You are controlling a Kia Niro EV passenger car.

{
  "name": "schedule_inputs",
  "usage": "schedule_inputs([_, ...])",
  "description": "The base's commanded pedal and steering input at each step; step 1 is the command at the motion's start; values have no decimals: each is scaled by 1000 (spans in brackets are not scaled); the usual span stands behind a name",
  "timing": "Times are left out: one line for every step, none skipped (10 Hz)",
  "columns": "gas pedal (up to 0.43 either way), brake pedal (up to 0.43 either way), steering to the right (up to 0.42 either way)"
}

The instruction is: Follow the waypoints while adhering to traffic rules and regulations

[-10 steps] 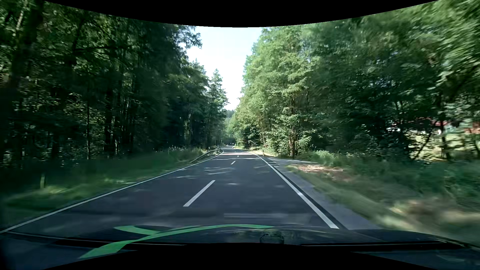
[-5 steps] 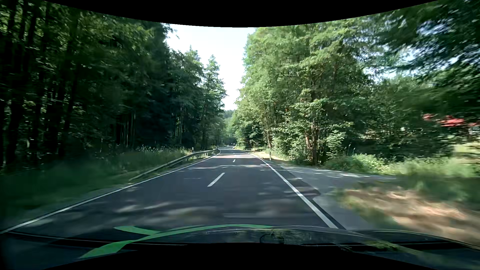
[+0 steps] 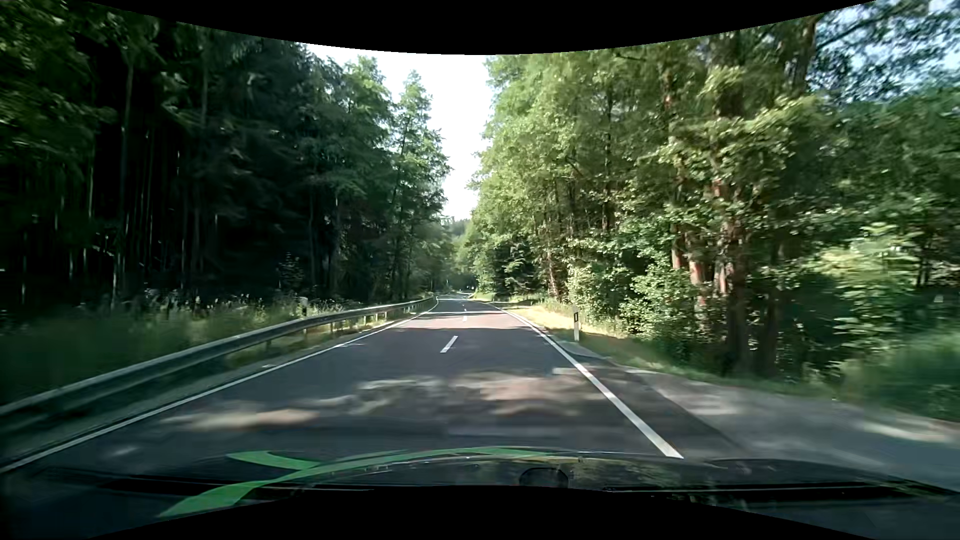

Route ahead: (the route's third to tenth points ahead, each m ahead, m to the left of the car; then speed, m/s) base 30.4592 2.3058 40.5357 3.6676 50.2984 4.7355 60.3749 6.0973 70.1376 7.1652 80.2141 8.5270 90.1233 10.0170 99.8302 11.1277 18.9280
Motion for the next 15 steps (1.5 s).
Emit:
schedule_inputs([130,0,-11])
schedule_inputs([130,0,-12])
schedule_inputs([118,0,-14])
schedule_inputs([110,0,-15])
schedule_inputs([110,0,-15])
schedule_inputs([87,0,-15])
schedule_inputs([67,0,-16])
schedule_inputs([67,0,-16])
schedule_inputs([67,0,-16])
schedule_inputs([67,0,-17])
schedule_inputs([67,0,-18])
schedule_inputs([67,0,-22])
schedule_inputs([67,0,-23])
schedule_inputs([67,0,-23])
schedule_inputs([67,0,-22])
